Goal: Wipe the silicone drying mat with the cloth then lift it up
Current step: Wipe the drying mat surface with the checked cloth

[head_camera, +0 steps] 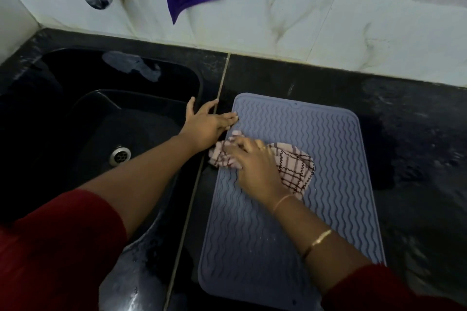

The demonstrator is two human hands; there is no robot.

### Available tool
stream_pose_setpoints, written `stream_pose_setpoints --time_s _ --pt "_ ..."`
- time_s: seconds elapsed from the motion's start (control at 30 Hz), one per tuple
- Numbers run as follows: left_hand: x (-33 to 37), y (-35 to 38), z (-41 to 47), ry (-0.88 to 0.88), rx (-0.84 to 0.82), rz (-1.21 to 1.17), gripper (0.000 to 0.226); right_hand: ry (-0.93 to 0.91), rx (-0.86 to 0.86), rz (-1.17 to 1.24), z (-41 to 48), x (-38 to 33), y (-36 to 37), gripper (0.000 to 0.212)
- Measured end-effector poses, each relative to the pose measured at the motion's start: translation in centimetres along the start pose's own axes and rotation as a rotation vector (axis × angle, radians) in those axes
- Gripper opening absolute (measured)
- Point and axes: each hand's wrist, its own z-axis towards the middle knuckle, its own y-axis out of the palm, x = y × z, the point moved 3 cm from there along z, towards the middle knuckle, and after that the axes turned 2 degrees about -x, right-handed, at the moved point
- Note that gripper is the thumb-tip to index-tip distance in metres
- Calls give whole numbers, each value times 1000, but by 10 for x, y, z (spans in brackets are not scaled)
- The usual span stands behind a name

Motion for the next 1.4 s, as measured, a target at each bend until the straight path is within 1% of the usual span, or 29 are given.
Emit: stream_pose_setpoints --time_s 0.1,0.17,0.23,0.27,0.3,0.33,0.37,0.4,0.43,0.5,0.57,0.67,0.77,0.83,0.87,0.93,1.0,1.03,1.1,1.17,1.23,1.3,1.4 --pt "4 -8 1 0 -54 49 41 -100 -9 -1 -41 -15 2 46" --pt "9 -12 3 8 -139 126 44 -174 -49 22 -63 -24 3 47" --pt "15 -14 0 41 -203 179 49 -216 -89 142 -72 -25 0 45" --pt "16 -16 -5 69 -179 181 49 -188 -78 255 -67 -21 -5 43" --pt "16 -18 -12 91 -111 166 47 -125 -44 364 -58 -16 -10 41" --pt "15 -19 -21 95 -24 129 44 -43 7 425 -46 -10 -14 41" --pt "13 -20 -30 84 38 76 41 38 41 417 -31 -6 -17 42" --pt "12 -18 -39 66 55 21 40 91 33 358 -17 -5 -18 45" --pt "12 -14 -48 48 29 -22 41 117 -5 260 -7 -7 -17 46" --pt "12 -4 -61 13 -89 -40 47 101 -95 77 -7 -17 -6 48" --pt "13 1 -63 14 -163 67 50 28 -118 6 -27 -27 -1 46" --pt "18 -3 -59 39 -179 259 51 -90 -149 39 -68 -43 0 38" --pt "28 -6 -57 39 -220 390 58 -185 -257 104 -104 -58 0 45" --pt "33 -4 -60 30 -254 422 62 -236 -310 185 -119 -62 -3 50" --pt "33 -3 -63 26 -256 400 62 -236 -311 244 -117 -60 -7 50" --pt "32 -6 -70 31 -205 310 63 -173 -236 302 -104 -49 -14 44" --pt "31 -9 -79 54 -158 212 61 -59 -110 232 -81 -37 -17 44" --pt "31 -8 -84 70 -167 170 58 -14 -80 165 -71 -34 -16 46" --pt "34 1 -94 72 -233 100 55 24 -122 52 -65 -38 -9 47" --pt "34 10 -99 18 -279 53 56 -40 -156 11 -77 -48 -4 41" --pt "32 11 -98 -16 -287 69 55 -133 -182 5 -101 -61 -4 40" --pt "31 9 -96 -26 -309 96 55 -216 -237 52 -128 -71 -4 42" --pt "36 8 -96 -49 -330 125 55 -312 -383 189 -154 -76 -4 42"
